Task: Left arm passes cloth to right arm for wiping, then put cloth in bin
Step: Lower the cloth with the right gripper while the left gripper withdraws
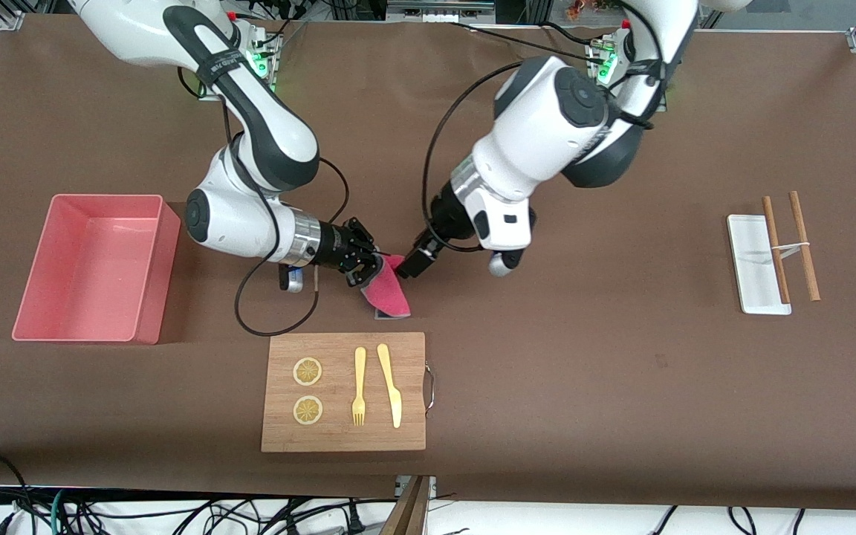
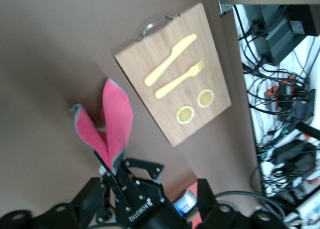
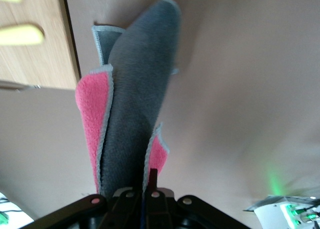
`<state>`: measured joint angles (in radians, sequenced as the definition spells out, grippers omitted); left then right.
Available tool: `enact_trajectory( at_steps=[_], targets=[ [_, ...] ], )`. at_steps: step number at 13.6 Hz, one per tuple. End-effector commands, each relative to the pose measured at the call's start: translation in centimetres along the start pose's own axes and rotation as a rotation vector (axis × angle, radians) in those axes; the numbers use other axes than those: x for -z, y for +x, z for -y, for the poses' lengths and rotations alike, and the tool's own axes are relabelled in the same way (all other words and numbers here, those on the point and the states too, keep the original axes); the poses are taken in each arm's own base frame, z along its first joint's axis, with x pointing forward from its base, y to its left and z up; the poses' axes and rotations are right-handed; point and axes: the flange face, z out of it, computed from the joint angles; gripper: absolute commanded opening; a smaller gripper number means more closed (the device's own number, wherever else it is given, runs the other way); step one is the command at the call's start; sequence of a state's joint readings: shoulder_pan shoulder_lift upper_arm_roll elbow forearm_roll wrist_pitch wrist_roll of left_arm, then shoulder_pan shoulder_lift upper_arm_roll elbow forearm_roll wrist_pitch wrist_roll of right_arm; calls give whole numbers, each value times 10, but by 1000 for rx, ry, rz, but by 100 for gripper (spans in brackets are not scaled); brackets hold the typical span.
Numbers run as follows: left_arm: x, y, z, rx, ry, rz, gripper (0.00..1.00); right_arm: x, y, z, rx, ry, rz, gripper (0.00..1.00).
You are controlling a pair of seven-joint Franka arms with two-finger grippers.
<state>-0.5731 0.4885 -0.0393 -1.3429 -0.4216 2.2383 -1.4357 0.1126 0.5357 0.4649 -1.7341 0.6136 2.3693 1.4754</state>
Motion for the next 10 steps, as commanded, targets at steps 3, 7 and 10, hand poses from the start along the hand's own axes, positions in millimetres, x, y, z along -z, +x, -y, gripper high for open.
enact_trajectory(
  at_steps=[3,7,10],
  targets=[
    [38,53,17,-237,192,-18,100,-18,-51,-38,166,-149,-53,0],
    [58,102,41,-508,425,-93,100,-31,-44,-71,310,-425,-37,0],
    [78,138,52,-661,523,-93,100,-23,0,-76,469,-576,-64,0]
  ],
)
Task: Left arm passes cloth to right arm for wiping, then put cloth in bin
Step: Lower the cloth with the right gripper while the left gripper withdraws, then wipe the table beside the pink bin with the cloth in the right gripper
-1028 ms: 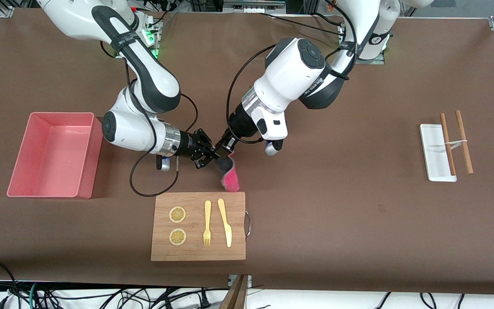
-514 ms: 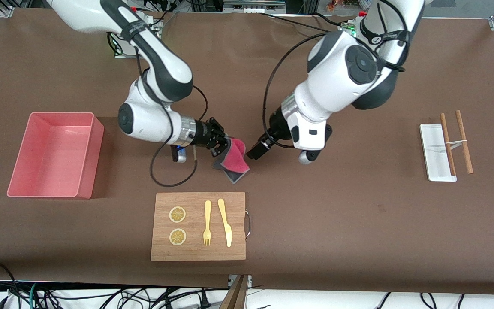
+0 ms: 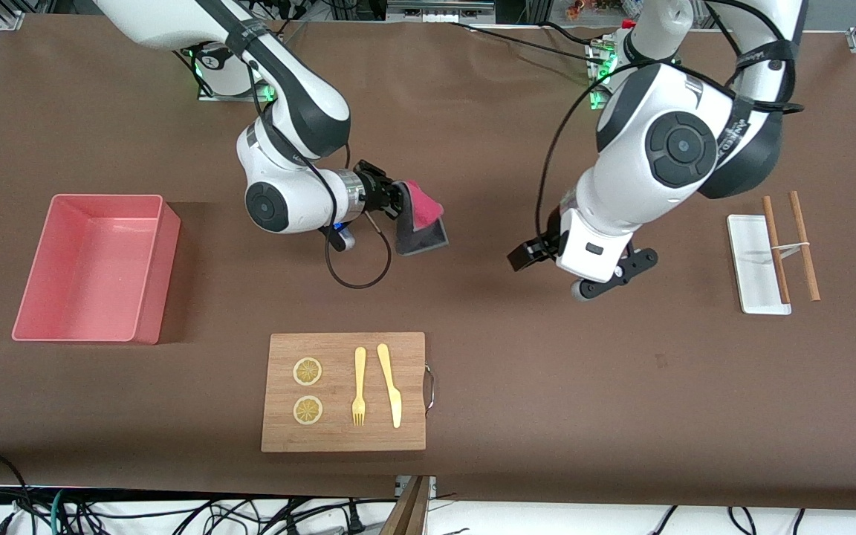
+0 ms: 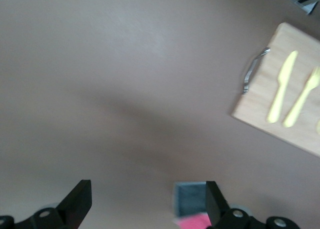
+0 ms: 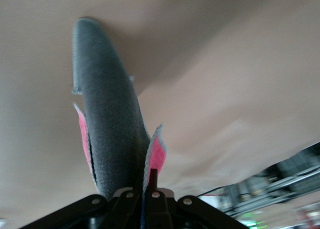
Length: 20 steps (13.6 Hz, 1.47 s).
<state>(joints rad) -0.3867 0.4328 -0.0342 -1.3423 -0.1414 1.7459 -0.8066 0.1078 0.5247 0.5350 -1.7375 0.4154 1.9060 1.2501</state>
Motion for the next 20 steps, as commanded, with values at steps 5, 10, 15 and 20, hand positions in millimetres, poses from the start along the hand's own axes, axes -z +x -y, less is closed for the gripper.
enact_trajectory(
  at_steps=[5,10,15,20],
  targets=[
    [21,60,81,-380,129,-26,100,29,119,-45,179,-148,-169,0],
    [35,81,128,-523,147,37,100,72,203,-97,311,-270,-237,0],
    [113,51,159,-613,176,-9,100,110,253,-138,453,-384,-301,0],
    [146,27,218,-696,215,-5,100,121,249,-125,451,-416,-388,0]
  ],
)
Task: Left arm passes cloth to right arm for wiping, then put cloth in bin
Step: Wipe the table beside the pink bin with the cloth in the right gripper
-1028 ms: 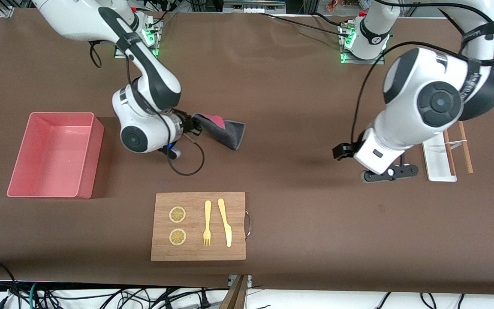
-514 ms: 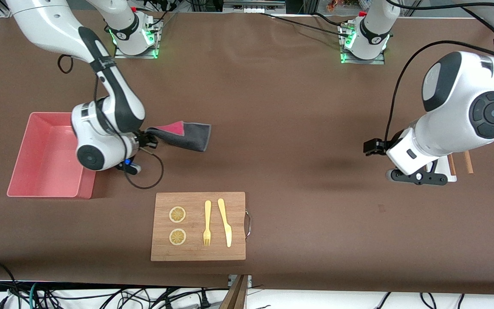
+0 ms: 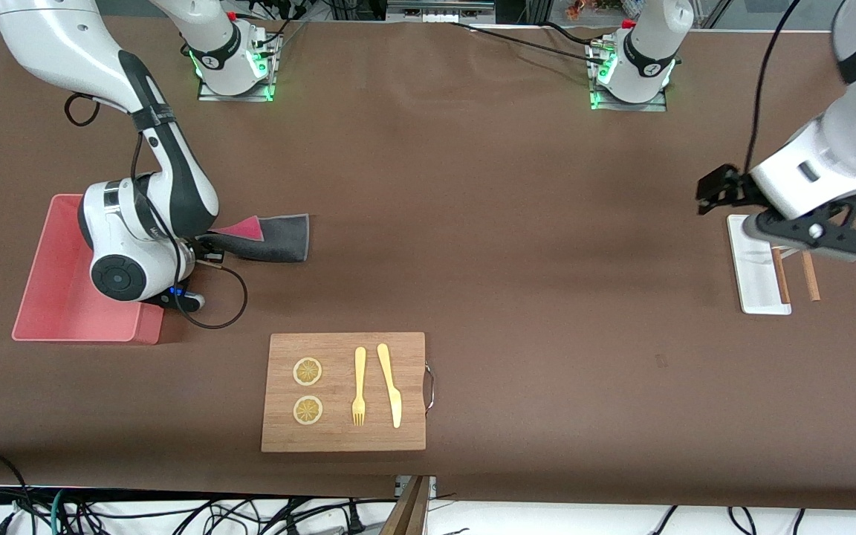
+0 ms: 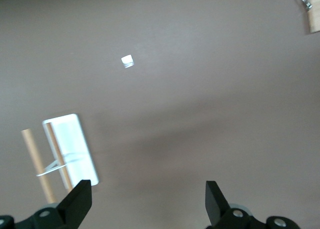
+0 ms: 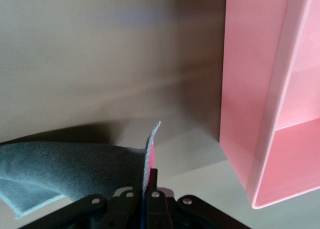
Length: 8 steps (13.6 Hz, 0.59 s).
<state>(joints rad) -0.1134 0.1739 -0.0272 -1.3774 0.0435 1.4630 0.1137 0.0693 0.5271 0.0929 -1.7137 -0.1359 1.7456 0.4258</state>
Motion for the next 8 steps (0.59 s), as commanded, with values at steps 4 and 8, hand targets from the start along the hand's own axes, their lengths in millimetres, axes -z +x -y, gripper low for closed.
enact_trajectory(
  at_steps=[4,8],
  targets=[
    [13,-54,-5,-98,46,-1,100,1,-27,95,-155,60,-57,0],
    [-3,-59,8,-72,-53,10,100,-3,-49,163,-282,181,-61,0]
  ],
)
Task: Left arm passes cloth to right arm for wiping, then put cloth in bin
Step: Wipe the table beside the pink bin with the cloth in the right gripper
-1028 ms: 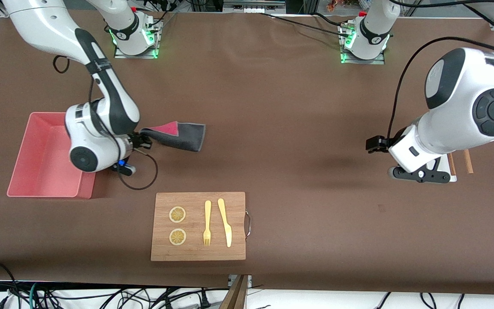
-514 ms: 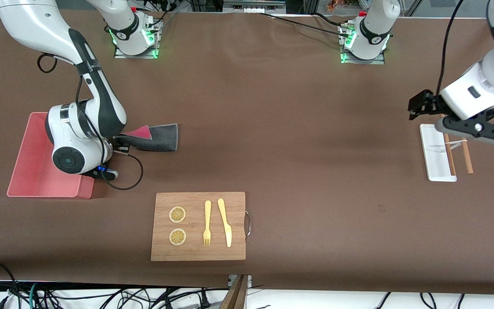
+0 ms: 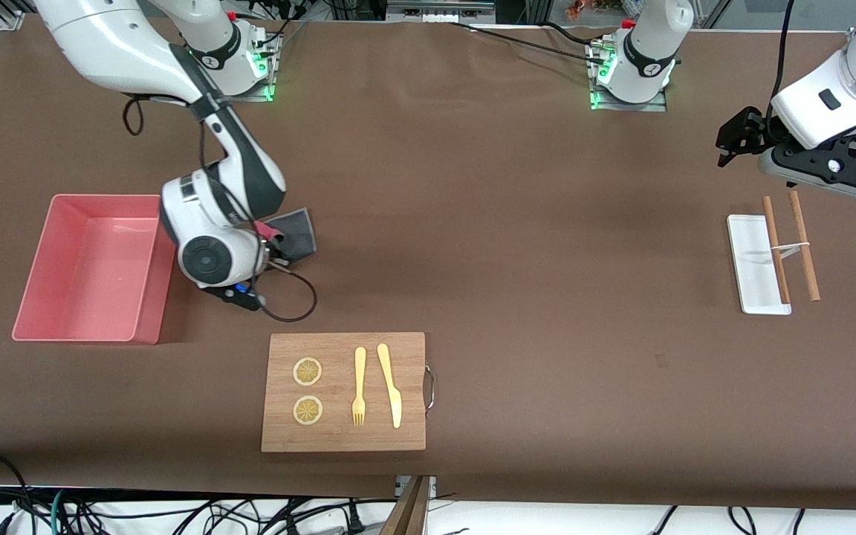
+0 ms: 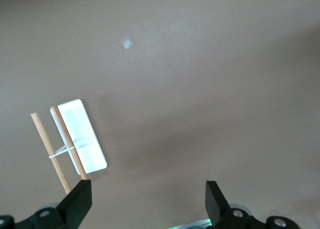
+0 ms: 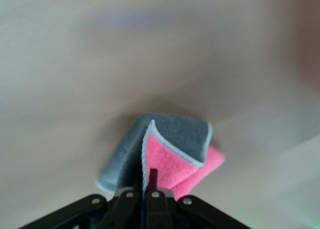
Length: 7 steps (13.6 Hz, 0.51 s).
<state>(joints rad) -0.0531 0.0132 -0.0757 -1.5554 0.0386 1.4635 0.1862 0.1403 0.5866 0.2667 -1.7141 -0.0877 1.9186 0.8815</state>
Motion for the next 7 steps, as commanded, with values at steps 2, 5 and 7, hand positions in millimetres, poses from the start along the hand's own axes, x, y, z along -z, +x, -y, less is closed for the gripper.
enact_trajectory(
  at_steps=[2,5,7],
  targets=[
    [-20,-4,12,11,-53,-23,100,4,-25,42,-114,138,24,0],
    [-22,0,18,90,-64,-55,100,14,-52,85,-195,249,53,0],
    [-27,2,19,93,-59,-43,100,16,-70,109,-241,299,56,0]
  ],
)
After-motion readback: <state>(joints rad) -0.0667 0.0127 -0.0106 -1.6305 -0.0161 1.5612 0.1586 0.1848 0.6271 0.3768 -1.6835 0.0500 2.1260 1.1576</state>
